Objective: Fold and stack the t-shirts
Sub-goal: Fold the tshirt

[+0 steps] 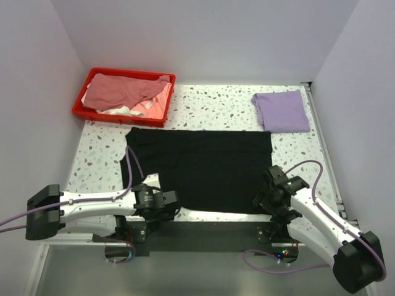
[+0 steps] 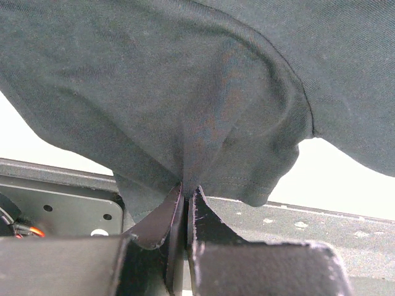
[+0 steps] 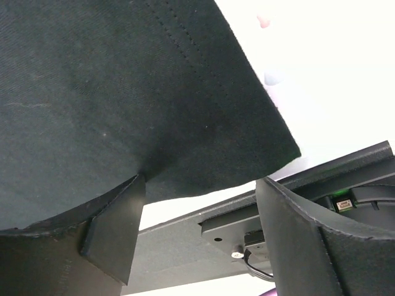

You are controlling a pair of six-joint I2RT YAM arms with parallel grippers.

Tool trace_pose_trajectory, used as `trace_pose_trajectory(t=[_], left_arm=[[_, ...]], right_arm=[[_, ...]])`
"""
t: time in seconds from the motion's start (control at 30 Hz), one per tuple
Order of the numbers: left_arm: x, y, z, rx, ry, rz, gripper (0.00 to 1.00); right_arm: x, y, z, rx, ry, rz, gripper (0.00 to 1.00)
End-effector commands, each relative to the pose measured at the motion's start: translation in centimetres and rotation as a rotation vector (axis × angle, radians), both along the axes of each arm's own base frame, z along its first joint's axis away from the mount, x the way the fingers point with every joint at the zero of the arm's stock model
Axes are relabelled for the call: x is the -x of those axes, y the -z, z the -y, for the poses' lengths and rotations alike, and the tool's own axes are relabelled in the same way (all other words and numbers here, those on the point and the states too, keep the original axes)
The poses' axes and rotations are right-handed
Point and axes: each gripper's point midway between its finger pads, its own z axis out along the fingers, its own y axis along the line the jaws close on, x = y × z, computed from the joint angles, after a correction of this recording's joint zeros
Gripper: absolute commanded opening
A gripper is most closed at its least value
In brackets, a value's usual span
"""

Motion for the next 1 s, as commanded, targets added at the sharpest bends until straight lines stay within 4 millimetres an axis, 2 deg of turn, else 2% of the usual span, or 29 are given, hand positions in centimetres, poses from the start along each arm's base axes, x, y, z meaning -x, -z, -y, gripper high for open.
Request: trace_pose_trajectory(t=[0.0, 0.13, 0.23, 0.33, 0.37, 0.47, 0.5, 0.7, 0.9, 0.97], left_arm=[[-0.5, -0.2, 0.1, 0.016, -0.005, 0.022, 0.00], [-0.6, -0.4, 0.0, 0.023, -0.010, 0.029, 0.00], [-0.8, -0.6, 0.0, 0.030, -0.017, 0.036, 0.00], [-1.0, -0.8, 0.1, 0.032, -0.021, 0.044, 0.00], [-1.1, -0.8, 0.0, 0.028, -0.015, 0.045, 0.00], [-1.5, -1.0, 0.1, 0.027, -0.015, 0.048, 0.00], [-1.6, -1.0, 0.0, 0.024, -0.020, 0.048, 0.00], [-2.3, -1.3, 0.1, 0.034, -0.018, 0.056, 0.00], [-3.7, -2.6, 0.8, 0.042, 0.005, 0.090, 0.00], [-4.4, -3.4, 1.2, 0.035, 0.019, 0.111, 0.00]], right_arm=[[-1.6, 0.3, 0.0, 0.019, 0.032, 0.040, 0.75], [-2.0, 0.5, -0.3, 0.006, 0.027, 0.047, 0.51], [-2.4, 0.1, 0.0, 0.027, 0.020, 0.067, 0.50], [-2.8, -0.2, 0.1, 0.034, 0.012, 0.088, 0.43], [-3.0, -0.3, 0.0, 0.031, 0.007, 0.094, 0.34], [-3.4, -0.4, -0.1, 0.028, -0.001, 0.107, 0.27], [-3.6, -0.4, -0.2, 0.026, -0.007, 0.114, 0.22], [-4.1, -0.8, -0.3, 0.040, -0.049, 0.108, 0.19], [-5.6, -2.2, -1.4, -0.004, -0.099, 0.159, 0.14], [-6.2, -2.8, -1.6, -0.008, -0.118, 0.175, 0.05]])
